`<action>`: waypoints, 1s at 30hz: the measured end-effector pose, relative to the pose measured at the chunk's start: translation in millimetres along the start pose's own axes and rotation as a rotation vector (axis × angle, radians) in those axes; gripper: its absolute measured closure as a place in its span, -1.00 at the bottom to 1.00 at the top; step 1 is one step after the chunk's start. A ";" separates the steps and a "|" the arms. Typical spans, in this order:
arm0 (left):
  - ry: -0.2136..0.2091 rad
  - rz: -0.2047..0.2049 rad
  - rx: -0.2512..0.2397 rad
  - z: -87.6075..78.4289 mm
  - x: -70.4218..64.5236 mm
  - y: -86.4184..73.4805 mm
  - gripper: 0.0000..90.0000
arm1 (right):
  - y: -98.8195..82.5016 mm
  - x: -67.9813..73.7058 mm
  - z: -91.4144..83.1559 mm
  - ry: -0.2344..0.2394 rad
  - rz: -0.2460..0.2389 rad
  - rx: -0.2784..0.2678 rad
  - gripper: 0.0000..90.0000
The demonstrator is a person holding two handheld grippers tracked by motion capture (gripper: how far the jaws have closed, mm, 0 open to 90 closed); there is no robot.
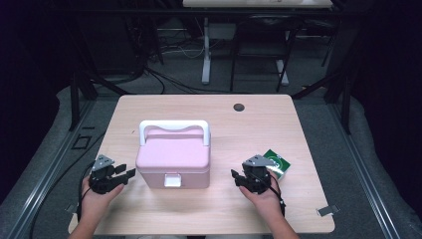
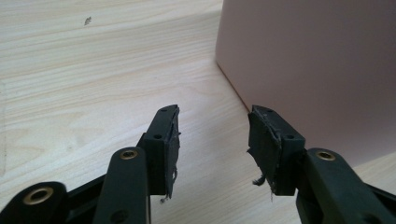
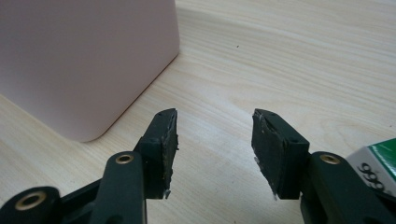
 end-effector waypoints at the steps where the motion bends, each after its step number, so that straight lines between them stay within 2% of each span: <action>1: 0.000 0.000 0.000 0.0 0.0 0.0 0.18 | 0.0 0.0 0.0 0.000 0.000 0.000 0.12; 4: 0.012 0.017 -0.005 -0.4 -2.6 0.2 0.16 | 0.3 -3.5 -0.2 -0.011 0.016 -0.009 0.12; 8: 0.001 0.018 -0.021 -1.5 -5.4 1.0 0.14 | 1.9 -4.0 -0.6 -0.001 0.041 -0.022 0.12; 14: -0.004 0.026 -0.029 -2.6 -8.6 0.6 0.14 | 5.1 -3.0 -0.3 -0.011 0.041 -0.051 0.17; 23: 0.002 0.008 -0.063 -6.5 -10.6 4.8 0.12 | 6.7 -0.9 -1.4 -0.020 0.045 -0.073 0.19; 25: 0.000 0.008 -0.066 -6.6 -10.3 4.7 0.13 | 6.3 0.1 -1.1 -0.006 0.044 -0.063 0.26; 30: -0.001 0.003 -0.074 -6.5 -10.3 5.3 0.12 | 8.1 1.9 -0.5 0.002 0.057 -0.071 0.24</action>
Point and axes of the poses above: each handheld gripper's, and its own axes: z roughly forward along the jaws, y roughly out of its top, x roughly to its left, the point moved 6 cm from there along z, roughly forward along the jaws, and after that the axes turned 14 degrees about -y, right-handed, at the moved point
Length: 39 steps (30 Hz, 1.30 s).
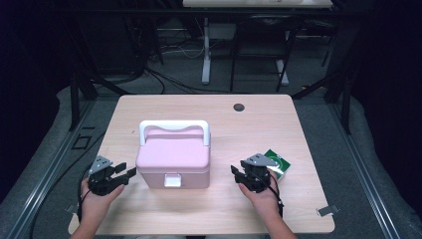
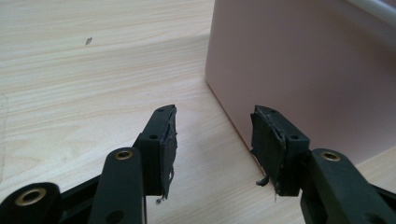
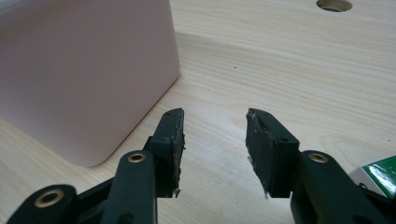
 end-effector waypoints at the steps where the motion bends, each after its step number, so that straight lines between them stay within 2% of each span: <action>1: 0.000 0.004 -0.002 -0.2 -0.5 0.4 0.12 | 0.0 0.0 0.0 0.000 0.000 0.000 0.24; 5: 0.005 0.011 -0.007 -1.0 -1.5 2.6 0.12 | 2.8 1.5 -1.0 -0.001 0.011 -0.027 0.24; 9: 0.000 0.018 -0.001 -0.1 -1.5 3.6 0.14 | 5.3 4.7 -1.2 0.005 0.016 -0.034 0.34; 13: 0.011 0.019 0.001 -0.7 -1.8 5.0 0.24 | 8.0 7.1 0.7 0.003 0.021 -0.038 0.39; 18: -0.026 0.024 -0.009 0.0 -7.4 7.8 0.34 | 10.8 13.7 2.5 0.016 0.003 -0.049 0.48; 20: -0.023 0.026 -0.011 0.2 -9.3 8.7 0.38 | 12.2 15.7 2.2 0.015 -0.003 -0.051 0.56; 24: -0.045 0.046 -0.014 0.5 -13.8 10.9 0.44 | 18.0 18.5 -1.7 0.026 0.001 -0.090 0.68; 27: -0.048 0.051 -0.005 1.3 -15.2 10.6 0.50 | 19.8 19.7 -2.6 0.040 0.012 -0.089 0.70; 32: -0.072 0.057 -0.008 3.9 -20.7 11.6 0.58 | 21.0 24.1 -1.3 0.054 -0.002 -0.094 0.71; 34: -0.086 0.060 -0.006 4.1 -23.0 12.3 0.63 | 21.6 26.9 -1.3 0.063 -0.009 -0.094 0.75; 39: -0.089 0.061 -0.003 4.8 -25.4 12.4 0.76 | 21.8 33.1 -1.9 0.092 -0.028 -0.092 0.91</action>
Point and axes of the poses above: each handheld gripper's, and its own axes: z roughly forward along the jaws, y roughly out of its top, x roughly to its left, the point moved 6 cm from there along z, roughly forward along the jaws, and after that the axes turned 14 degrees about -y, right-handed, at the moved point
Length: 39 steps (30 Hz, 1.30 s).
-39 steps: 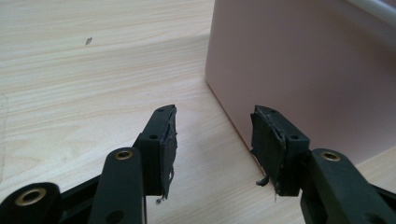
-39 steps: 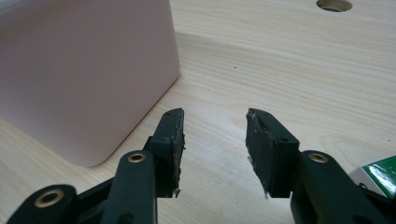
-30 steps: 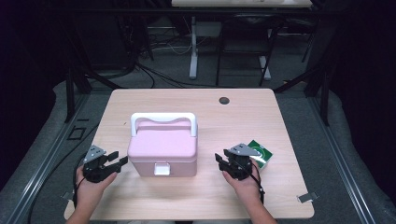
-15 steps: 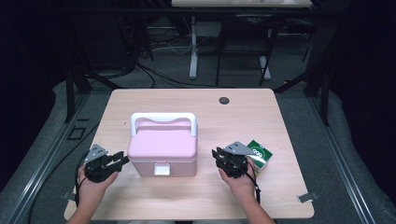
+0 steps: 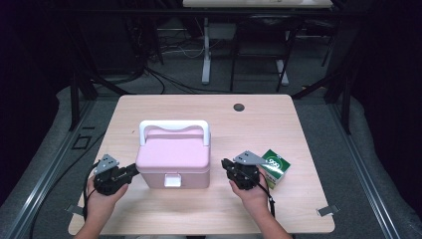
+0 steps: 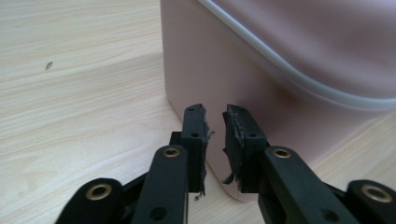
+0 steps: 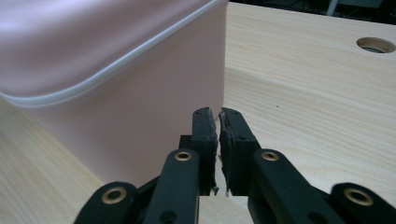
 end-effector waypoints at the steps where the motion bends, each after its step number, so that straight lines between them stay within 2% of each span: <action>1: -0.003 0.004 0.000 0.8 -1.3 0.3 0.82 | -0.3 1.7 0.3 0.000 -0.009 0.006 0.91; 11: 0.003 0.002 0.012 1.8 -5.3 0.2 0.99 | -2.5 6.1 5.1 0.016 -0.019 0.014 0.91; 15: -0.008 -0.003 0.010 2.6 -6.0 0.2 1.00 | -2.2 6.6 6.4 0.007 -0.031 0.007 0.91; 18: -0.001 -0.001 0.014 3.7 -7.1 0.6 1.00 | -1.6 6.7 7.0 0.008 -0.031 0.003 0.97; 23: -0.025 0.007 0.021 7.4 -13.1 1.6 1.00 | -0.2 7.7 6.5 0.014 -0.049 -0.001 0.99; 27: -0.035 0.023 0.025 11.0 -17.9 2.5 1.00 | 0.0 8.2 6.8 0.020 -0.045 -0.007 0.99; 33: -0.038 0.026 0.032 14.1 -22.1 2.1 1.00 | 0.9 10.4 5.0 0.023 -0.043 -0.007 1.00; 39: -0.033 0.011 0.033 14.1 -22.8 2.1 1.00 | 0.9 10.5 4.2 0.035 -0.027 0.001 1.00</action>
Point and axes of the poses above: each handheld gripper's, and its own axes: z roughly forward along the jaws, y roughly out of its top, x roughly to its left, the point moved 6 cm from there along z, roughly forward along the jaws, and after that the axes turned 14 degrees about -y, right-handed, at the moved point
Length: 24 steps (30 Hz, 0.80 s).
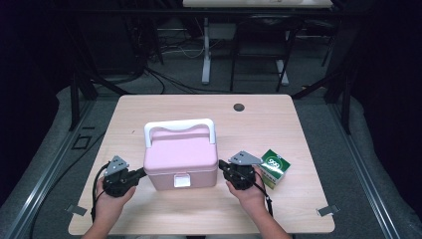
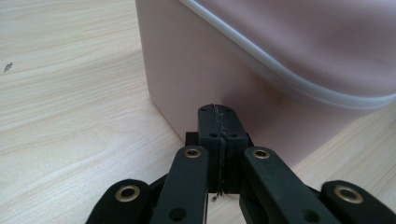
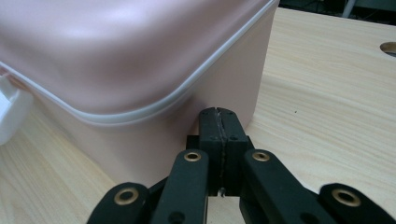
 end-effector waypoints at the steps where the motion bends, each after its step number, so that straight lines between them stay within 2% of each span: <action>1: 0.000 0.000 0.000 0.0 0.0 0.0 1.00 | 0.0 0.0 0.0 0.000 0.000 0.000 1.00; 4: -0.001 -0.002 0.005 -0.3 -0.4 0.1 1.00 | 0.0 0.3 -1.4 0.005 0.013 0.020 1.00; 11: 0.000 0.016 0.026 -2.8 -3.3 -0.6 1.00 | -0.5 2.6 -5.4 0.007 0.001 0.037 1.00; 12: -0.003 0.014 0.035 -4.3 -5.5 -1.6 1.00 | -1.3 3.3 -8.0 0.003 -0.010 0.045 1.00; 16: -0.014 0.009 0.044 -4.6 -10.1 -2.7 1.00 | -3.1 4.0 -13.4 -0.013 0.000 0.055 1.00; 19: -0.024 0.009 0.050 -3.9 -13.4 -2.5 1.00 | -3.8 2.5 -15.8 -0.006 -0.001 0.070 1.00; 24: -0.042 0.024 0.072 -2.0 -22.6 -2.5 1.00 | -4.5 -2.8 -23.1 -0.021 0.000 0.099 1.00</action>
Point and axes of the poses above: each handheld gripper's, and its own axes: z roughly forward along the jaws, y roughly out of its top, x roughly to its left, the point moved 6 cm from there along z, roughly forward along the jaws, and after that the axes turned 14 degrees about -y, right-handed, at the moved point
